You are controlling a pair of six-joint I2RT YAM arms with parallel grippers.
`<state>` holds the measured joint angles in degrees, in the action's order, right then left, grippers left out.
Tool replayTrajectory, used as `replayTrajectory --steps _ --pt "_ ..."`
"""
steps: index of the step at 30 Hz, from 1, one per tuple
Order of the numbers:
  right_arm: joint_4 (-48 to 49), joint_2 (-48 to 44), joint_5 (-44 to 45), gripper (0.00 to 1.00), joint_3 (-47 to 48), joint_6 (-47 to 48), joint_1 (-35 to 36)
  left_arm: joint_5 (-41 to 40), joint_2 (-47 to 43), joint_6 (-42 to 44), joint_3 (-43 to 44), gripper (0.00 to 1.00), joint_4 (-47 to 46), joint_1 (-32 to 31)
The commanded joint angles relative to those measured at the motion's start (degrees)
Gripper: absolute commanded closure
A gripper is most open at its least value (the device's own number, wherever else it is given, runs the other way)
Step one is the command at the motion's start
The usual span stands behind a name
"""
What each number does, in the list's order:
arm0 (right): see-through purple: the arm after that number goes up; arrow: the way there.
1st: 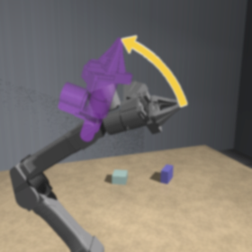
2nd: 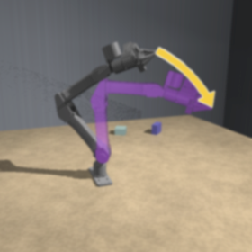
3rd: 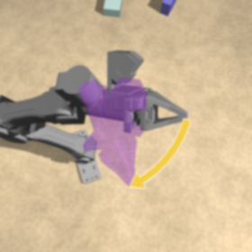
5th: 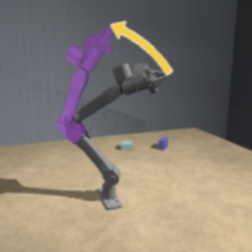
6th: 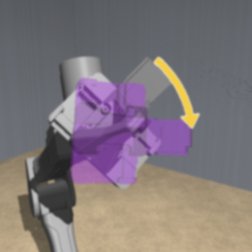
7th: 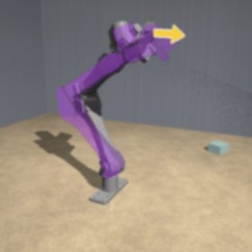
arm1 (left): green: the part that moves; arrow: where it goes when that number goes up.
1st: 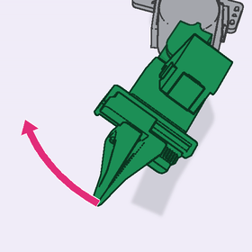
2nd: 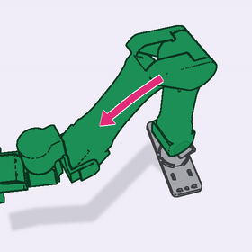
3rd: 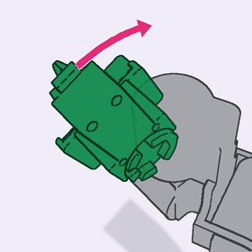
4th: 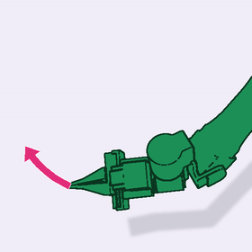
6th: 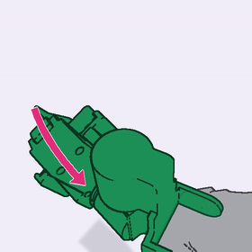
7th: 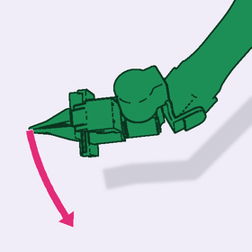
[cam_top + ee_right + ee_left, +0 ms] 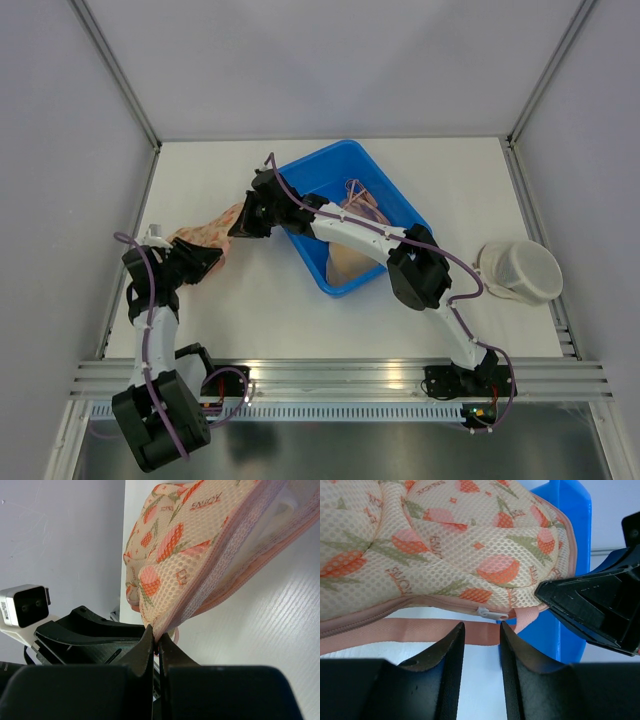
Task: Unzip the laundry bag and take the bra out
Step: Unzip the laundry bag at the center of the board.
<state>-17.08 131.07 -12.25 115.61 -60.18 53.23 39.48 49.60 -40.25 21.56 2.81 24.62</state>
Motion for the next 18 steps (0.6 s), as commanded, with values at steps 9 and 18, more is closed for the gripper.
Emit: replayTrajectory --steps 9,18 --pt "3.46 -4.77 -1.46 0.99 -1.53 -0.55 -0.06 1.21 2.25 -2.55 0.94 0.57 -4.39 -0.19" --pt "4.51 -5.29 -1.37 1.0 -2.85 -0.64 -0.06 1.38 3.83 -3.08 1.99 0.56 -5.62 -0.1"
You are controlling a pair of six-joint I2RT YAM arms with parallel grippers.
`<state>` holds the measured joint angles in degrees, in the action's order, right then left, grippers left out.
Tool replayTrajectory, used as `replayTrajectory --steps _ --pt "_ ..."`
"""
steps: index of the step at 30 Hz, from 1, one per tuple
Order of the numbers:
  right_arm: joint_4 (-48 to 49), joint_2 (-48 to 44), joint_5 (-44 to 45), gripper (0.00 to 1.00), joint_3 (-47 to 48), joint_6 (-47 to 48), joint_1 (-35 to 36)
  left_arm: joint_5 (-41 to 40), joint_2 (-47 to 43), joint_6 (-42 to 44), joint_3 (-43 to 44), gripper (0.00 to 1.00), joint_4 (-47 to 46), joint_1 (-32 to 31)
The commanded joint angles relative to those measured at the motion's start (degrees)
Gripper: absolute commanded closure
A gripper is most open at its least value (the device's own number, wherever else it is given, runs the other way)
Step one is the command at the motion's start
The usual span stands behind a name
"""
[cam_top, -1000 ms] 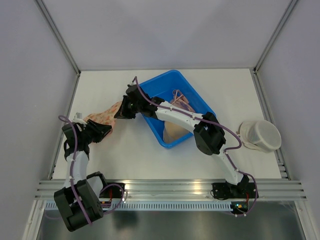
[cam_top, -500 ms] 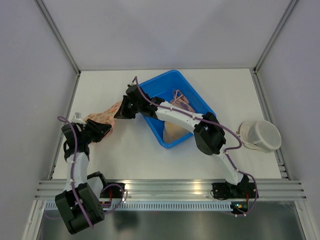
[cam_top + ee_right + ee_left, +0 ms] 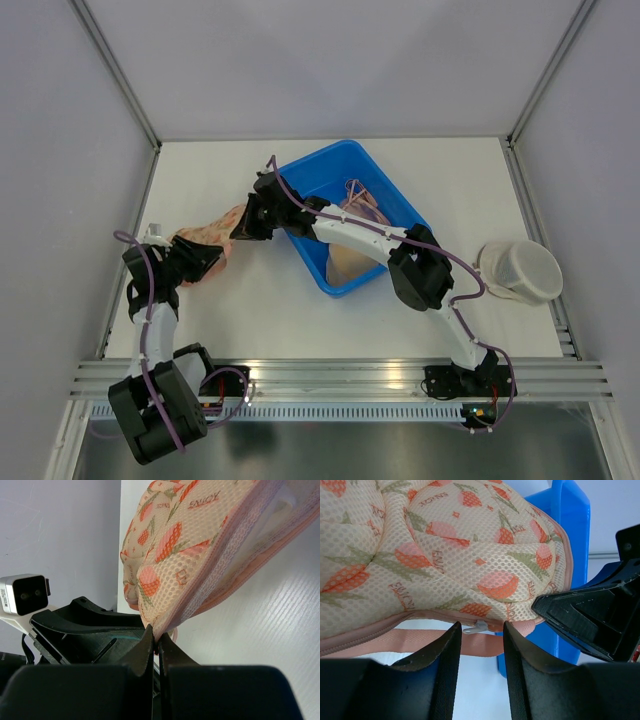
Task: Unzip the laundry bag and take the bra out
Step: Unzip the laundry bag at the center of the board.
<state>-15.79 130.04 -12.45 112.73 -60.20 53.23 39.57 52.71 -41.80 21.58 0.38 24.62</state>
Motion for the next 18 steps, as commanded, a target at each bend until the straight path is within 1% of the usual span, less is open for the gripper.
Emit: replayTrajectory --steps 1,9,14,18 --pt "3.22 -4.27 -1.18 0.99 0.12 -0.62 -0.06 1.65 0.99 -1.62 2.14 0.55 -3.46 -0.1" --pt "3.4 -4.0 -1.26 1.0 0.3 -1.05 -0.06 1.39 2.13 -1.27 0.3 0.56 -4.34 -0.36" --pt "3.75 -4.27 -1.79 0.99 -0.49 -0.88 -0.06 1.39 2.75 -2.32 -1.02 0.56 -9.07 -0.71" --pt "4.1 -4.18 -2.23 1.0 -0.4 -1.14 -0.06 2.0 4.94 -3.9 -2.42 0.57 -12.85 -1.07"
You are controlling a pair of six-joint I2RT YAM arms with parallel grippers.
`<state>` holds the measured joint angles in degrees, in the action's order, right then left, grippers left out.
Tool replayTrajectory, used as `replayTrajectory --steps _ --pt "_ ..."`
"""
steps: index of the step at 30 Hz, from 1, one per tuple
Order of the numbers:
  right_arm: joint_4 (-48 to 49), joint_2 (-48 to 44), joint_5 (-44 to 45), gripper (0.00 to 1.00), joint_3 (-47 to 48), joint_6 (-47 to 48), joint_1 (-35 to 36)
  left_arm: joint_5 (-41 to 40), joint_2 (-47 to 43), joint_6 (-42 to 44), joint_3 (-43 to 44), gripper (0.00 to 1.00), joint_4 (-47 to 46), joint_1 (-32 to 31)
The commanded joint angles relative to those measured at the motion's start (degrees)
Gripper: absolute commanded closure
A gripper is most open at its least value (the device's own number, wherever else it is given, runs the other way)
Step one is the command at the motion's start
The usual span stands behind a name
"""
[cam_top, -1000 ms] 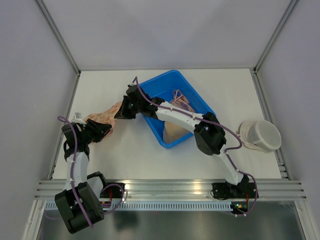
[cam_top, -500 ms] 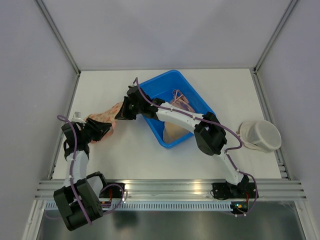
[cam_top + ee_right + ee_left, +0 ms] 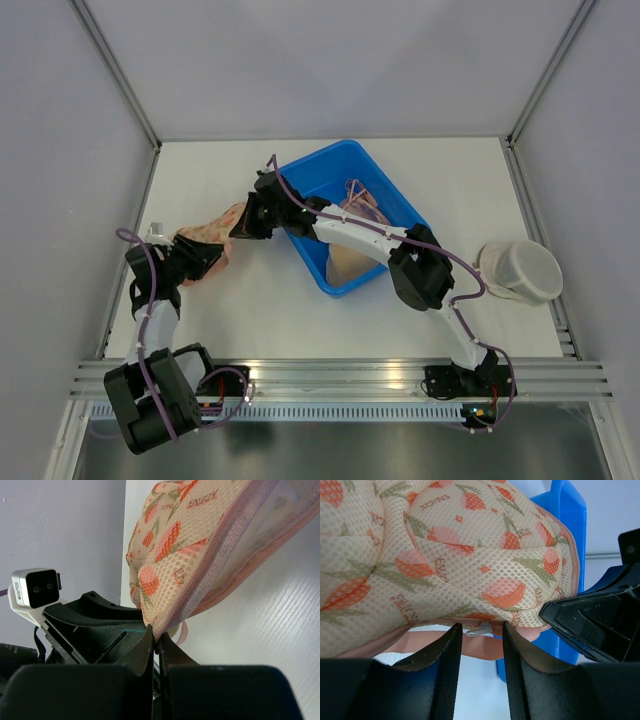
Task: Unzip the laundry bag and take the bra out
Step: Unzip the laundry bag at the center of the board.
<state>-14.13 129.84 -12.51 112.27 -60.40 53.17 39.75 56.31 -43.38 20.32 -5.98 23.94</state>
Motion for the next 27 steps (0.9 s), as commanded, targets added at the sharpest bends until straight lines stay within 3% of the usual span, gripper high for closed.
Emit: replayTrajectory --steps 1,10,16,23,27 --pt "2.53 -3.89 -2.34 0.99 0.23 -0.95 0.01 1.83 1.52 -2.59 -1.42 0.57 -7.72 -0.56" --pt "2.44 -2.4 -3.31 1.0 2.34 -1.56 -0.08 1.47 3.27 -3.38 -1.51 0.6 -10.28 -0.83" --pt "2.88 -2.75 -3.31 0.99 1.11 -1.65 -0.08 1.91 4.59 -4.0 -1.86 0.73 -11.6 -1.36" --pt "3.23 -3.02 -3.13 1.0 0.41 -1.82 -0.08 2.09 4.16 -4.96 0.15 0.97 -8.97 -1.44" --pt "2.62 -2.4 -2.96 1.0 1.81 -1.65 -0.08 -0.62 3.37 -3.56 2.44 0.98 -2.56 -1.44"
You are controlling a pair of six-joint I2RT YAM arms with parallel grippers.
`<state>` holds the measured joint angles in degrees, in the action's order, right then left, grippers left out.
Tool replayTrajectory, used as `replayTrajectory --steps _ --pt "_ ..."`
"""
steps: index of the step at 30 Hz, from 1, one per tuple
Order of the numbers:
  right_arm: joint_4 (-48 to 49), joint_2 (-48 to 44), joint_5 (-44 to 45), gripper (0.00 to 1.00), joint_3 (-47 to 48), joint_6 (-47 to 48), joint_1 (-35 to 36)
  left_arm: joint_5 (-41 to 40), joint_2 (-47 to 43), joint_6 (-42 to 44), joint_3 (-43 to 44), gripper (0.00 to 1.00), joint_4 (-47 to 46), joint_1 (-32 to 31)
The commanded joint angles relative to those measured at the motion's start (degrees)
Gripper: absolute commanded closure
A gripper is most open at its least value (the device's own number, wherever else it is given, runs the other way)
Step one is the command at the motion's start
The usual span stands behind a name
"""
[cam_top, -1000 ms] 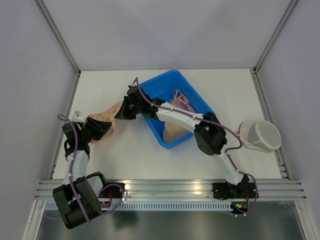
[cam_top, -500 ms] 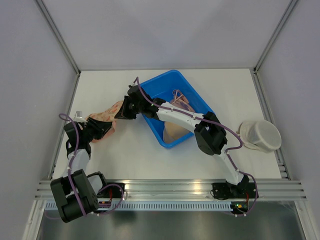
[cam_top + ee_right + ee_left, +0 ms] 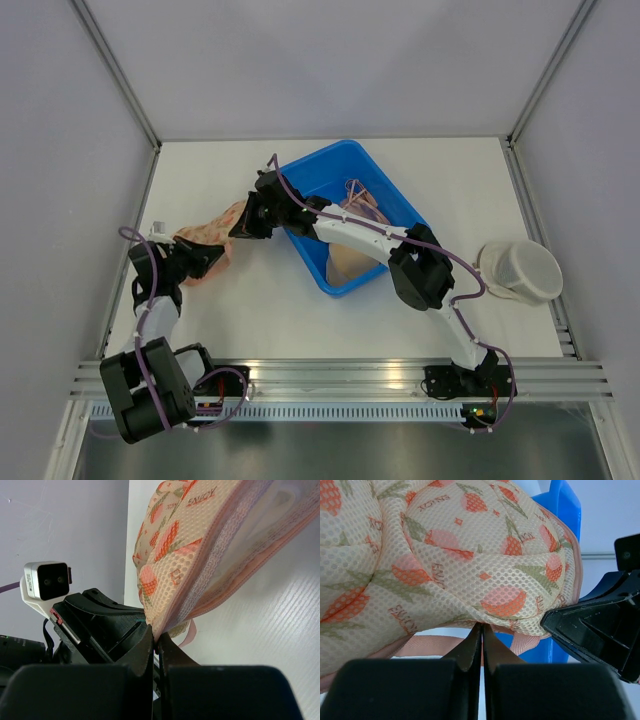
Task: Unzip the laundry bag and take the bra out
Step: Unzip the laundry bag at the center of the board.
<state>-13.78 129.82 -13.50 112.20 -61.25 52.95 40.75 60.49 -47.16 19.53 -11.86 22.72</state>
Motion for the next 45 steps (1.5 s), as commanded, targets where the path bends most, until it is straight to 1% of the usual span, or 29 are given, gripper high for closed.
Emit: replayTrajectory --steps 1,2,5,9,11,12,13,16,17,18,19,20,21,23,25,26,28,31,37,45 --pt "1.92 -2.29 -1.89 1.0 2.14 -0.62 0.14 -2.25 -1.33 0.66 3.5 0.98 4.46 -0.22" --pt "1.83 -1.94 -1.8 1.0 2.49 -0.53 0.14 -2.87 -1.69 1.45 4.19 0.98 7.17 -0.22" --pt "0.95 -1.85 -1.36 1.0 3.2 -0.18 0.22 -8.04 -3.27 3.29 5.78 0.98 14.55 -0.22" --pt "0.07 -1.94 -0.74 1.0 3.29 0.52 0.05 -16.2 -4.85 4.79 7.36 0.98 21.94 -0.22" --pt "-0.02 -1.85 -0.65 1.0 3.02 0.78 -0.13 -18.5 -5.03 5.41 8.24 0.98 24.15 -0.22" --pt "-0.02 -1.94 -0.65 0.99 3.02 0.87 -0.04 -21.82 -4.94 5.5 8.68 0.98 26.77 -0.22" --pt "-0.02 -1.85 -0.57 1.0 2.94 0.87 -0.13 -23.42 -4.77 5.76 9.12 0.98 28.45 -0.22" --pt "-0.19 -1.76 -0.57 1.0 2.85 1.05 -0.04 -26.6 -4.68 6.64 10.61 0.98 30.48 -0.22" --pt "-0.19 -1.76 -0.57 0.99 2.67 1.05 -0.21 -26.51 -4.85 6.9 10.7 0.98 30.58 -0.22" --pt "-0.11 -1.76 -0.65 0.99 2.76 1.05 -0.04 -24.16 -5.2 7.08 10.79 0.98 30.14 -0.22" --pt "-0.11 -1.76 -0.65 1.0 2.58 0.96 -0.13 -21.36 -5.64 7.43 10.45 0.98 27.01 -0.22" --pt "0.16 -1.76 -0.74 1.0 2.58 0.96 -0.13 -18.2 -6.08 8.3 9.14 0.98 24.28 -0.22" --pt "0.42 -1.76 -0.92 1.0 2.5 0.79 -0.13 -12.33 -6.43 8.4 8.25 0.98 21.81 -0.22" --pt "0.68 -1.76 -1.27 1.0 2.58 0.61 -0.13 -8.6 -7.49 7.79 6.15 0.84 16.72 -0.22" --pt "0.77 -1.85 -1.36 1.0 2.58 0.43 -0.04 -6.74 -8.02 7.52 5.35 0.75 15.64 -0.31" --pt "1.03 -1.94 -1.62 0.99 2.67 0.35 -0.04 -6.56 -8.63 7.26 4.39 0.67 14.59 -0.22" --pt "1.13 -2.03 -1.88 0.99 2.76 0.17 -0.13 -5.07 -8.9 6.9 3.5 0.59 13.09 -0.22" --pt "1.3 -2.46 -2.06 1.0 2.58 -0.18 0.05 -3.31 -8.9 5.5 1.92 0.52 9.67 -0.22" --pt "1.48 -2.99 -1.97 0.99 2.67 -0.36 -0.13 -1.99 -7.41 4.35 0.6 0.49 6.59 -0.22" --pt "1.74 -3.34 -2.32 1.0 2.32 -0.45 -0.13 -1.99 -3.28 2.95 0.95 0.48 3.51 -0.22"
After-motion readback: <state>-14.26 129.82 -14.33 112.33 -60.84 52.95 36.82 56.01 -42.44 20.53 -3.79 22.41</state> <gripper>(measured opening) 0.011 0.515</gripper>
